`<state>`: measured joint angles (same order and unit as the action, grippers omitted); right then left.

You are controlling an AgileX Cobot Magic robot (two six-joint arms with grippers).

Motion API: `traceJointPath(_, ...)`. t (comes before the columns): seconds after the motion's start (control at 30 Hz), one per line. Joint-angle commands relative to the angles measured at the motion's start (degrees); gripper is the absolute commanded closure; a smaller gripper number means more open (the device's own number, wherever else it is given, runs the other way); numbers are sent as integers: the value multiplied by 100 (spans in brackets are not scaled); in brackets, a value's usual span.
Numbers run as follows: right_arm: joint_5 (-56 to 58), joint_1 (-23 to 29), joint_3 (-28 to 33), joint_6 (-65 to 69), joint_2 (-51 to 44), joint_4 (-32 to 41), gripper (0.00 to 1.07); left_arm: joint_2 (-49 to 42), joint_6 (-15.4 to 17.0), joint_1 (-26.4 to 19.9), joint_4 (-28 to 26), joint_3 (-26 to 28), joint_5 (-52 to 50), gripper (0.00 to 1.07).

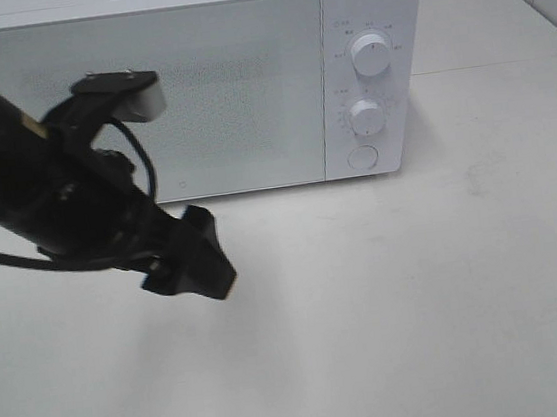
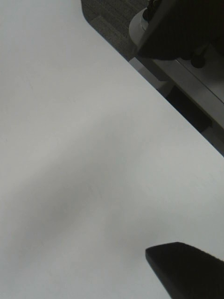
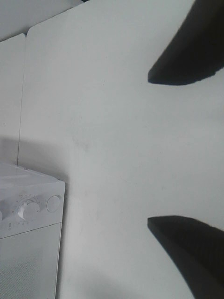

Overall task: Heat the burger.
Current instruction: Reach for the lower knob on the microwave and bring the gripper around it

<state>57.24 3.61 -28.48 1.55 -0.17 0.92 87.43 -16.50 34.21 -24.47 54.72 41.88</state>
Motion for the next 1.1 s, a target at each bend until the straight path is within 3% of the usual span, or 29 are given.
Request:
traceJointPath(0.03,-11,-46,0,34,-172,11,32,-281,195,-350,218,-11,413,7)
traceJointPath(0.1,-11,-46,0,34,-172,11,32,-413,223,-556,286,-11,556,7)
traceJointPath(0.17,-11,-46,0,34,-172,11,32,-814,344,-1152,464,-11,928,7)
traceJointPath(0.2,-11,-46,0,34,-172,11,32,-814,344,-1152,464,-11,928,7)
traceJointPath(0.27,-11,-46,0,34,-172,11,32,-1381,544,-1977,733,-11,1335,7)
traceJointPath(0.3,-11,-46,0,34,-172,11,32,-1381,544,-1977,733,-11,1335,7)
traceJointPath(0.37,-11,-46,0,34,-172,11,32,-1811,676,-2653,951,-11,1656,7)
traceJointPath(0.4,-11,-46,0,34,-172,11,32,-1811,676,-2653,951,-11,1656,7)
traceJointPath(0.57,-11,-46,0,34,-172,11,32,-2510,865,-3564,1157,-11,2223,7)
traceJointPath(0.87,-11,-46,0,34,-172,11,32,-3443,957,-3804,1215,-178,2515,7)
traceJointPath(1.1,-11,-46,0,34,-172,11,32,-4612,957,-3804,1329,-1352,2372,7)
